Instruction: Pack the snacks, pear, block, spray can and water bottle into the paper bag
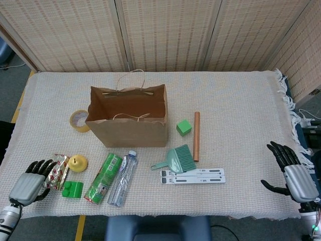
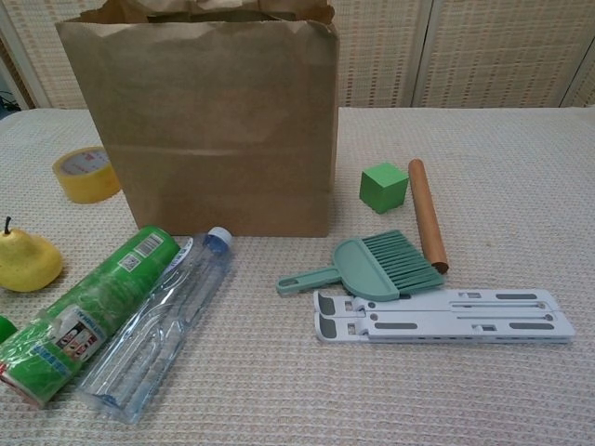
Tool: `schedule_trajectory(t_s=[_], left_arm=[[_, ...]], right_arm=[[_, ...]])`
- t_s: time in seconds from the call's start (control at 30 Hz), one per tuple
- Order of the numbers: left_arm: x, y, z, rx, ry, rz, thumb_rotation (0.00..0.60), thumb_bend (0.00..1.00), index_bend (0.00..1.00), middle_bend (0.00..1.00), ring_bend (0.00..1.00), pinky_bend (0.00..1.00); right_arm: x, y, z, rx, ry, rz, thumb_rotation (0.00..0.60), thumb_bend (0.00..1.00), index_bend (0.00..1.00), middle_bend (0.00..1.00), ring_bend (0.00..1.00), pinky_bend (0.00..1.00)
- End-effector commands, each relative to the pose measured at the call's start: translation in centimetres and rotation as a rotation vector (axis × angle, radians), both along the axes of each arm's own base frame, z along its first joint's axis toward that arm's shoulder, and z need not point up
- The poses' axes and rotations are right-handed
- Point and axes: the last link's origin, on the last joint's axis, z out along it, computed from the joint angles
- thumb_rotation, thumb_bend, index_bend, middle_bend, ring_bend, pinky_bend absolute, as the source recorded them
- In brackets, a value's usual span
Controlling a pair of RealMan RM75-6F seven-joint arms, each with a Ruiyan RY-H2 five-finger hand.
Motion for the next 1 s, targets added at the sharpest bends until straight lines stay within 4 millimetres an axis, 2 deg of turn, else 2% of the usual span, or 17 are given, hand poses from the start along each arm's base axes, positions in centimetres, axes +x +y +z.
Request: schedule_trajectory(t_s=[0.03, 0.23, 0.33, 0.47, 0.67, 0.73, 1.0], left_arm=[[-0.2, 0.4, -0.9, -0.009, 0.015, -0.012, 0.6, 0.34, 0.0, 0.0, 0.0, 0.07], [-0.7, 1.2, -1.8, -0.014, 0.032, -0.017, 0.6, 0.34, 0.0, 0.0, 0.0, 0.07], [-1.6, 2.0, -2.4, -0.039, 0.099, -0.035, 0.6, 0.34, 0.0, 0.0, 0.0, 0.07], [-2.3, 1.9, -2.4, -0.045, 0.095, -0.007, 0.6, 0.34, 0.0, 0.0, 0.0, 0.06], [-2.3, 2.5, -3.1, -0.064, 0.117, -0.028, 0.6, 0.35, 0.0, 0.0, 0.0, 0.06], [-2.2, 2.6, -2.8, -0.053, 0.109, -0.03, 0.6, 0.35, 0.0, 0.0, 0.0, 0.06], [-1.1, 1.9, 0.6, 0.004, 0.098, -0.04, 0.6, 0.35, 0.0, 0.0, 0.0, 0.06]], right_arm=[[0.0, 0.0, 0.0, 0.005, -0.003, -0.003, 0.6, 0.08, 0.0, 0.0, 0.0, 0.02], [0.0, -0.1, 0.0, 0.007, -0.008, -0.006, 0.6, 0.08, 0.0, 0.0, 0.0, 0.02], [0.1, -0.1, 0.1, 0.007, -0.013, -0.009, 0.6, 0.08, 0.0, 0.0, 0.0, 0.02], [0.1, -0.1, 0.1, 0.005, -0.015, -0.012, 0.6, 0.08, 0.0, 0.0, 0.0, 0.02], [0.1, -0.2, 0.0, 0.01, -0.017, -0.017, 0.6, 0.08, 0.0, 0.0, 0.0, 0.02], [0.1, -0.2, 0.1, 0.008, -0.017, -0.018, 0.6, 0.08, 0.0, 0.0, 0.0, 0.02], [0.1, -0.3, 0.1, 0.008, -0.022, -0.023, 0.6, 0.08, 0.0, 0.0, 0.0, 0.02]])
